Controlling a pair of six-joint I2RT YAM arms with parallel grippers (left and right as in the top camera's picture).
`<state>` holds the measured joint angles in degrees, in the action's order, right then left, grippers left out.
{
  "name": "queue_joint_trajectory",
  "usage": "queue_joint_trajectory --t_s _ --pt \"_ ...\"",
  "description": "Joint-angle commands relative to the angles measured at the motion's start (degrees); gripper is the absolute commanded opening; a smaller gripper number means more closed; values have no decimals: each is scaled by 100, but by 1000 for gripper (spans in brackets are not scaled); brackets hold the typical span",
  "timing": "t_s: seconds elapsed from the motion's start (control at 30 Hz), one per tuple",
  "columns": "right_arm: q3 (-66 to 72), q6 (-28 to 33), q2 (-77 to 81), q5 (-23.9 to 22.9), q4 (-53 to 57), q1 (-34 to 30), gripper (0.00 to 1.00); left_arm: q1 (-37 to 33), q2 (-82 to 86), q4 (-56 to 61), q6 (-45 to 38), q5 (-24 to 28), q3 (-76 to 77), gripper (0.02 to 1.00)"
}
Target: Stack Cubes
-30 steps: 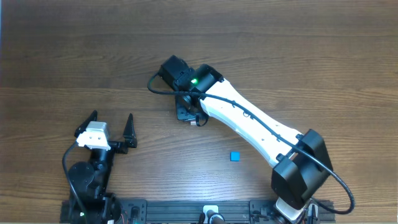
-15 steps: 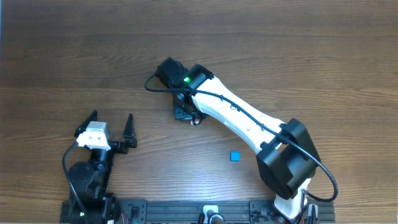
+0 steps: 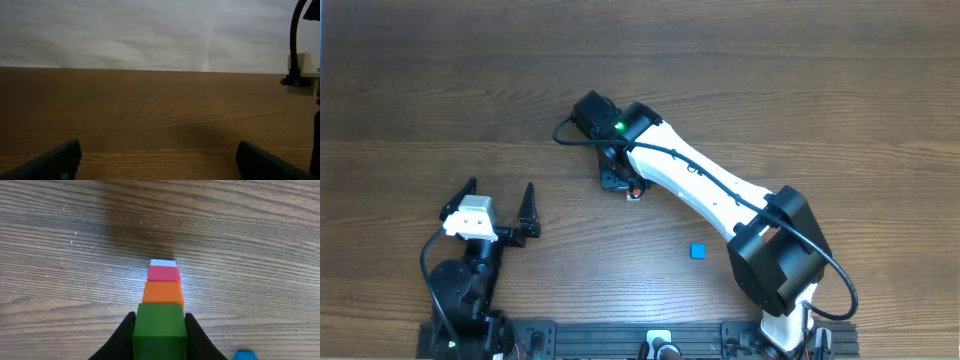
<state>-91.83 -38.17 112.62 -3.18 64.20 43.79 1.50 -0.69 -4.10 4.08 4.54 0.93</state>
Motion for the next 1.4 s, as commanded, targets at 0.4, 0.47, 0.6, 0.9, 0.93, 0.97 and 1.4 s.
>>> queue_joint_trajectory --t_s 0.4,0.47,0.6,0.9,0.93,0.97,1.4 --pt "-118 -55 66 -192 -22 -35 226 26 35 4 -66 37 -55 1000" --pt "-118 -55 68 -223 -24 -35 275 26 35 4 -66 37 -55 1000" --pt "-118 -57 68 -227 -35 -35 364 26 35 4 -66 37 -55 1000" --pt "-118 -55 96 -227 -39 -31 963 26 35 4 -66 37 -55 1000" --pt "-118 -55 96 -227 -39 -31 991 26 35 4 -66 37 -55 1000" --pt "-118 -57 96 -225 -39 -31 993 26 35 4 -66 37 -55 1000" --pt "-385 573 -772 -116 525 9 993 26 35 4 -66 37 -55 1000"
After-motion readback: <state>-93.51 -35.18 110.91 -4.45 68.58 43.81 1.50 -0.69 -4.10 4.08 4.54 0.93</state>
